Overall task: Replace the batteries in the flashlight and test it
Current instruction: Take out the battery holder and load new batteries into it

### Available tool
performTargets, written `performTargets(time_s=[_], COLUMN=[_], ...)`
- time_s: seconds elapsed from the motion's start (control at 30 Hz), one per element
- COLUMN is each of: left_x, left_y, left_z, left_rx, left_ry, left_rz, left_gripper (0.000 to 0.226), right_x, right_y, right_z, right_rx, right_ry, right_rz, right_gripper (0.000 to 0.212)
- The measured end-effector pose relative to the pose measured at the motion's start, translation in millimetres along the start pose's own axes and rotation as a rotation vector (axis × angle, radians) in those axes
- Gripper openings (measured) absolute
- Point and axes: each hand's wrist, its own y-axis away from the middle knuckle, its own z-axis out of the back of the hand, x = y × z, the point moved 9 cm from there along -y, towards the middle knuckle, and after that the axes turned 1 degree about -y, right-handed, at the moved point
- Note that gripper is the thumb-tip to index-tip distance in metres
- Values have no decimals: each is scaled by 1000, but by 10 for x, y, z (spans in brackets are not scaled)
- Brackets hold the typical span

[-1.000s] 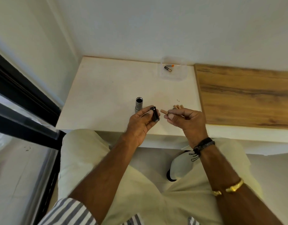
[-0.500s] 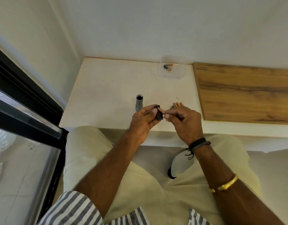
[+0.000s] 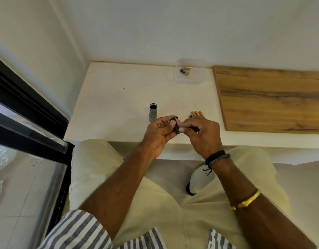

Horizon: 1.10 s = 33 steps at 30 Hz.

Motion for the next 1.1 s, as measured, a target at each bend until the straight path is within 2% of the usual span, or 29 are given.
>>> performTargets(time_s=[0.17, 0.4, 0.47, 0.57, 0.67, 0.77, 0.97, 1.1], left_x=[13, -6, 5, 51, 122, 171, 202, 229], left_y=[-6, -49, -70, -92, -118, -169, -334, -440], left_z=[3, -10, -25, -57, -39, -9, 67, 148], left_rx=[-4, -28, -23, -25, -86, -114, -157, -221], left_ry=[41, 39, 84, 161, 162, 197, 256, 264], left_rz=[12, 9, 33, 72, 89, 102, 109, 108], left_gripper=[20, 22, 25, 28, 31, 32, 28, 28], right_x=[-128, -239, -292, -474, -692, -851, -1129, -1259], right_y=[-25, -96, -115, -201, -355, -574, -1232, -1746], right_z=[-45, -91, -41, 52, 34, 0, -45, -31], right_rx=[26, 98, 32, -108, -159, -180, -213, -226], right_ry=[-124, -81, -141, -340, -491, -545, -486, -305], right_rz=[-91, -81, -119, -272, -416, -477, -490, -423], right_gripper=[11, 11, 12, 11, 12, 11, 8, 7])
